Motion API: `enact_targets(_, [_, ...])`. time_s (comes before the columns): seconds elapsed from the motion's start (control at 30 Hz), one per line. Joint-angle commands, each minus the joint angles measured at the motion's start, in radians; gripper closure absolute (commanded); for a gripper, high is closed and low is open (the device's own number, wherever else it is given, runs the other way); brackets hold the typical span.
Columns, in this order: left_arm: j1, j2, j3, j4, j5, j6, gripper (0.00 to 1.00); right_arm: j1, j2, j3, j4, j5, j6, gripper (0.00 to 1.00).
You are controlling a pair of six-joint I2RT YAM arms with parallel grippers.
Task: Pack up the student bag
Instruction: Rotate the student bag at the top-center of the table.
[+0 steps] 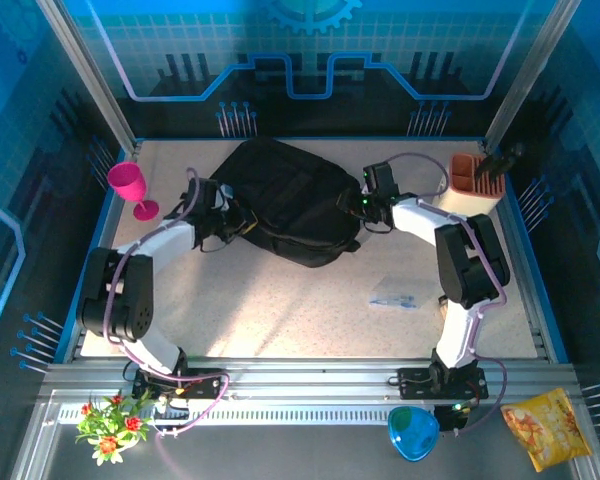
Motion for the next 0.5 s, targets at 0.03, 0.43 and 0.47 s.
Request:
enact_targets(0.03, [-0.066,-0.028,-0.060,0.049,0.003,-0.074,1.00,-0.024,-0.088,0.028,-0.103,0.073,-0.111,0.46])
enact_targets(0.43, [-0.093,-0.021,-0.061,0.118,-0.002,-0.153,1.00,0.123,-0.481,-0.171,-0.364,0.196,-0.150,0.34])
enact_targets(0.47, [-0.094,-0.023,-0.061,0.120,-0.001,-0.154,1.00,0.164,-0.496,-0.184,-0.371,0.210,-0.135,0.34])
